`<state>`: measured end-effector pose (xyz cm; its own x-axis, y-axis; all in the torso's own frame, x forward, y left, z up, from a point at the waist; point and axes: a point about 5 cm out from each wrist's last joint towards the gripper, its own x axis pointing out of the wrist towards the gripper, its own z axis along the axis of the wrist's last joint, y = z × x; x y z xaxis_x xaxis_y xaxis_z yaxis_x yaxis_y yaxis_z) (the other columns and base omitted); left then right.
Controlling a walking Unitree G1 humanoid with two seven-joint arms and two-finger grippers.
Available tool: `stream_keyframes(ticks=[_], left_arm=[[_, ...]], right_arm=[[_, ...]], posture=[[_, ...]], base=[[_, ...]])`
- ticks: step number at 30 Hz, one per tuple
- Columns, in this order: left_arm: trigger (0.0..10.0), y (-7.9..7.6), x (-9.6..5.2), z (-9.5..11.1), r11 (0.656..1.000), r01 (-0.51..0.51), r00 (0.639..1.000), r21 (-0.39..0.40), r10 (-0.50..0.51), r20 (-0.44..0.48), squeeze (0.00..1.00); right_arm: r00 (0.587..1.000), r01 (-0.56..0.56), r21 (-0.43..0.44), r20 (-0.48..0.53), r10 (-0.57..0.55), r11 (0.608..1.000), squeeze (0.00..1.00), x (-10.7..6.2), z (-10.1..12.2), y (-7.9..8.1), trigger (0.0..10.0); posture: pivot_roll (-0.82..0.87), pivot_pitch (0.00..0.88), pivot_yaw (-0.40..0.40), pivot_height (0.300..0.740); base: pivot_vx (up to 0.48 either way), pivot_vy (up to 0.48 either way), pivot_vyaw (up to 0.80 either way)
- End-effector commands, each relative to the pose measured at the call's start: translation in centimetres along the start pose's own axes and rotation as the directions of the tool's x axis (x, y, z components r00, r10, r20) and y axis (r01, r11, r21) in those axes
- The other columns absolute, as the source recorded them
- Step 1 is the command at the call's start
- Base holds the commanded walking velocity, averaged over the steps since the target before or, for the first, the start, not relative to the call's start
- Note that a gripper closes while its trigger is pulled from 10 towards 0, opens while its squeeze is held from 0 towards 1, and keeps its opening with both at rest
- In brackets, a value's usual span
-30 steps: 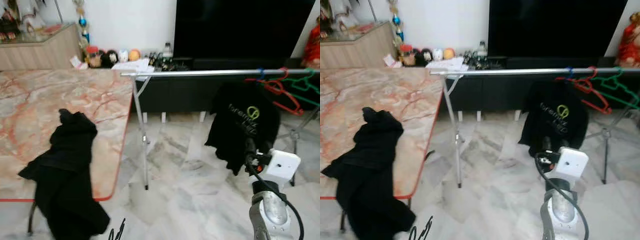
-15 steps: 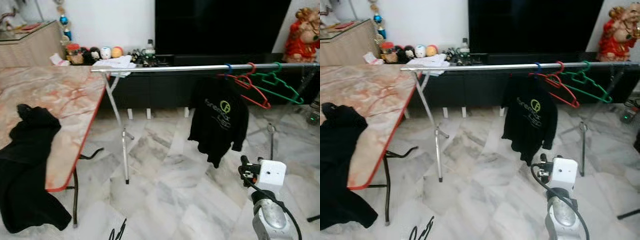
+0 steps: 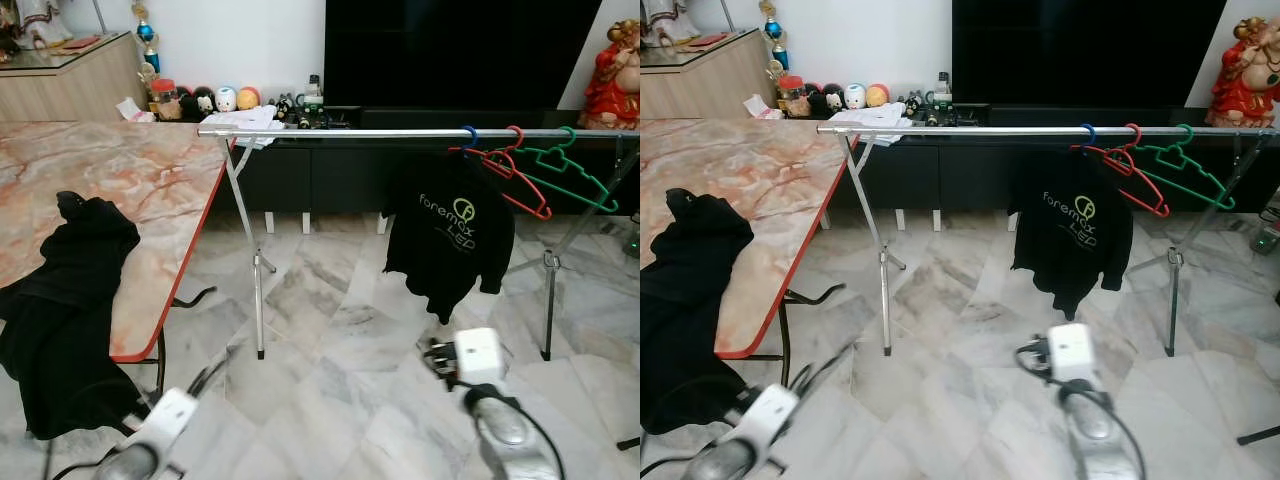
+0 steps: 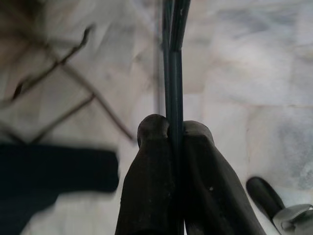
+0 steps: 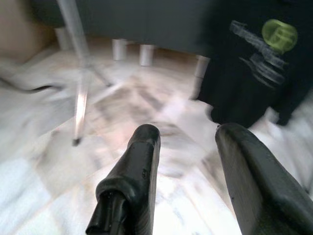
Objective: Hang hanger
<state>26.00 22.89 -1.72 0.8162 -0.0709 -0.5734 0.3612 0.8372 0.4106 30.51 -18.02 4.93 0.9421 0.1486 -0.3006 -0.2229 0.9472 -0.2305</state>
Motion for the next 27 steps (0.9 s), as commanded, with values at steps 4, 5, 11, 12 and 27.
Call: stream_keyframes(ticks=[4, 5, 11, 12, 27], left_arm=[[10.0, 0.2, 0.5, 3.0, 0.990, 0.119, 0.984, 0.079, -0.128, 0.127, 0.00], [10.0, -0.2, 0.5, 3.3, 0.979, 0.174, 0.973, 0.104, -0.187, 0.133, 0.00], [10.0, -0.4, 0.1, 5.7, 0.864, 0.392, 0.877, 0.314, -0.455, 0.155, 0.00], [10.0, -0.3, -0.1, 5.9, 0.824, 0.459, 0.846, 0.332, -0.519, 0.120, 0.00], [10.0, -1.1, -1.5, 9.3, 0.546, 0.635, 0.675, 0.546, -0.736, -0.048, 0.00]], right_arm=[[0.915, -0.398, -0.153, 0.002, 0.403, 0.904, 0.00, -0.5, 0.0, 2.4, 10.0], [0.884, -0.461, -0.207, -0.023, 0.467, 0.863, 0.00, -0.7, -0.3, 2.7, 10.0], [0.604, -0.770, -0.362, -0.151, 0.782, 0.525, 0.00, -3.1, -1.1, 4.0, 10.0], [0.560, -0.797, -0.383, -0.182, 0.808, 0.467, 0.00, -3.3, -1.2, 3.9, 10.0], [0.380, -0.822, -0.526, -0.222, 0.898, 0.217, 0.00, -2.8, 0.6, 5.6, 10.0]], posture=[[0.02, 0.038, 0.027, 0.740], [0.01, 0.038, 0.028, 0.740], [0.02, 0.036, 0.027, 0.740], [0.02, 0.033, 0.027, 0.740], [0.03, 0.029, 0.015, 0.740]], base=[[0.000, 0.000, 0.00], [0.000, 0.000, 0.00], [0.000, 0.000, 0.00], [0.000, 0.000, 0.00], [0.000, 0.000, 0.00]])
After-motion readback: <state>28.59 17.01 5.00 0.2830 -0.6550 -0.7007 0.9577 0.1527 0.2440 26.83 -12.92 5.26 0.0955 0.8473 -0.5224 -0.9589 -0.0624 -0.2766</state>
